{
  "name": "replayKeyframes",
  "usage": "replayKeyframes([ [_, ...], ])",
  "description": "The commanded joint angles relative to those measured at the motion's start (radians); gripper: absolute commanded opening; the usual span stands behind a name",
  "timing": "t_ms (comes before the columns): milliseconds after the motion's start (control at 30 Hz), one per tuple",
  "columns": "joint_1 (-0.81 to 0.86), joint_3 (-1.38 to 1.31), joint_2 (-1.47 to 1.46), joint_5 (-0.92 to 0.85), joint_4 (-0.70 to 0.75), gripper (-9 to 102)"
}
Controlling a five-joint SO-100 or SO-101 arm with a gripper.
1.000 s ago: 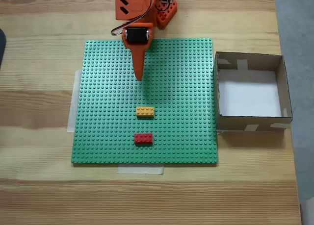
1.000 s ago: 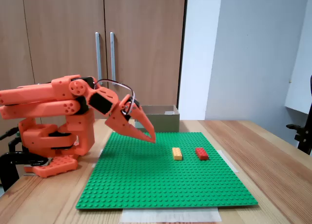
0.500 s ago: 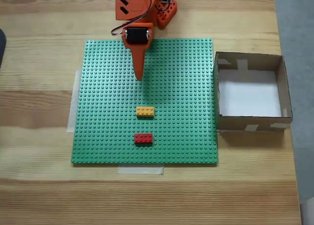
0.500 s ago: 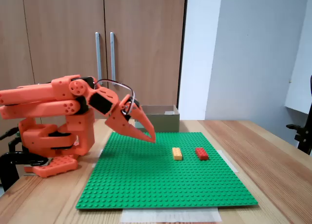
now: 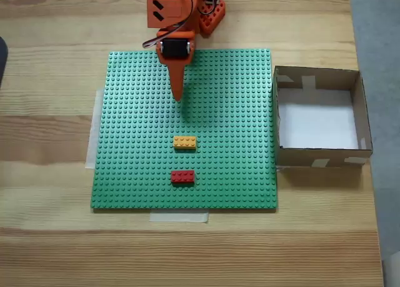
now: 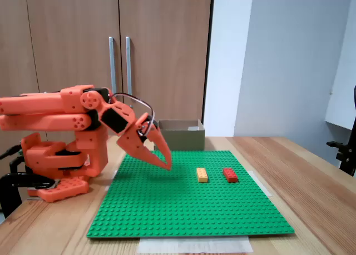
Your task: Pick the red lego block and put it in the box.
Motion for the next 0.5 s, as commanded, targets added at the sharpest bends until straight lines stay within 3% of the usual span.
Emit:
replayKeyframes([
  [0,-0.003,-0.129,-0.114,-0.015,0.018,-1],
  [467,-0.043,-0.779,-0.758,-0.011,0.219,-1],
])
